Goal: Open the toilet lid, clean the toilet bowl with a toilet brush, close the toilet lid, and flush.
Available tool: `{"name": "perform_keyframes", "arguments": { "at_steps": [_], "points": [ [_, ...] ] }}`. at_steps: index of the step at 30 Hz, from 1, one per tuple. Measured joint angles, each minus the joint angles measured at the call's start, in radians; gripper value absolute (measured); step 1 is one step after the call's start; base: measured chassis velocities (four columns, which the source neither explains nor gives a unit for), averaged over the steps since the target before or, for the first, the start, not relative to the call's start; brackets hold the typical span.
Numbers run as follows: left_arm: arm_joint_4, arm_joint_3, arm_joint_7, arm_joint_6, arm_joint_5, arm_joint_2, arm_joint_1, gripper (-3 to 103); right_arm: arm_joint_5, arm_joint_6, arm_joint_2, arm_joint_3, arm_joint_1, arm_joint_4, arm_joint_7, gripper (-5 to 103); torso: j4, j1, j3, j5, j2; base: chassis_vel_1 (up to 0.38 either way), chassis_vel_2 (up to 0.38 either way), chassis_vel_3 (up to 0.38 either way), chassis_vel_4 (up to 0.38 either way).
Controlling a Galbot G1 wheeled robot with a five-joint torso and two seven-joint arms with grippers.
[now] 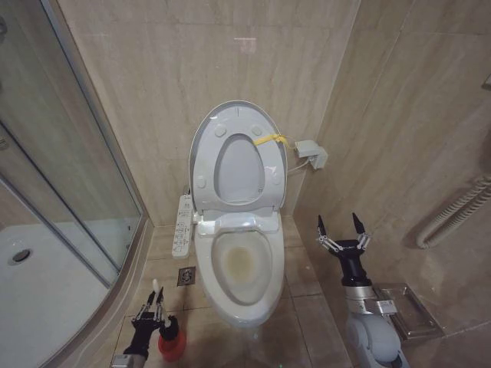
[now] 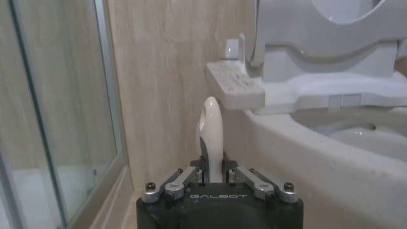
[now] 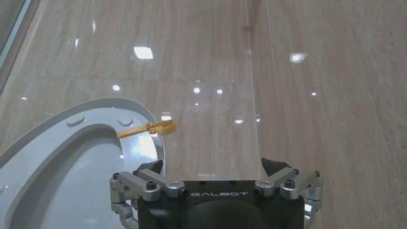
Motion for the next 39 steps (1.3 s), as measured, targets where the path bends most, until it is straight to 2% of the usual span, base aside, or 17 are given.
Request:
{"name": "perform_keyframes", "arguments": {
  "at_steps": [8,14,18,23,30,39],
  "points": [
    [0.046,0.017,-0.049,0.013,0.049,-0.002,-0.021,18,-0.003,0.001,0.003,0.003,0.008,-0.022,0.0,100,0.0,0.0,0.0,0.0001,0.0,0.0,0.0,0.0,0.0],
    [0.089,0.029,-0.053,0.016,0.049,-0.008,-0.044,18,-0.005,0.003,0.006,0.004,0.014,-0.034,0.0,100,-0.0001,0.0,0.0,0.0003,0.0,0.0,0.0,0.0,0.0],
    [0.144,0.045,-0.045,0.007,0.048,-0.037,-0.064,18,-0.009,0.004,0.01,0.003,0.017,-0.039,0.0,100,0.0004,0.0,0.0,-0.0001,0.0,0.0,0.0,0.0,0.0],
    [0.221,0.056,-0.024,-0.021,0.063,-0.067,-0.103,18,-0.01,0.009,0.009,0.003,0.017,-0.047,-0.001,100,0.0,0.0,0.0,0.0,0.0,0.0,0.0,0.0,0.0],
    [0.293,0.025,0.007,-0.064,0.08,-0.079,-0.15,18,-0.01,0.015,0.0,0.005,0.017,-0.057,-0.001,100,0.0,0.0,0.0,0.0001,0.0,0.0,0.0,0.0,0.0],
    [0.352,-0.004,0.033,-0.08,0.081,-0.099,-0.209,18,-0.004,0.022,0.001,-0.003,0.018,-0.056,0.001,100,0.0001,0.0,0.0,0.0,0.0,0.0,0.0,0.0,0.0]
  ]
}}
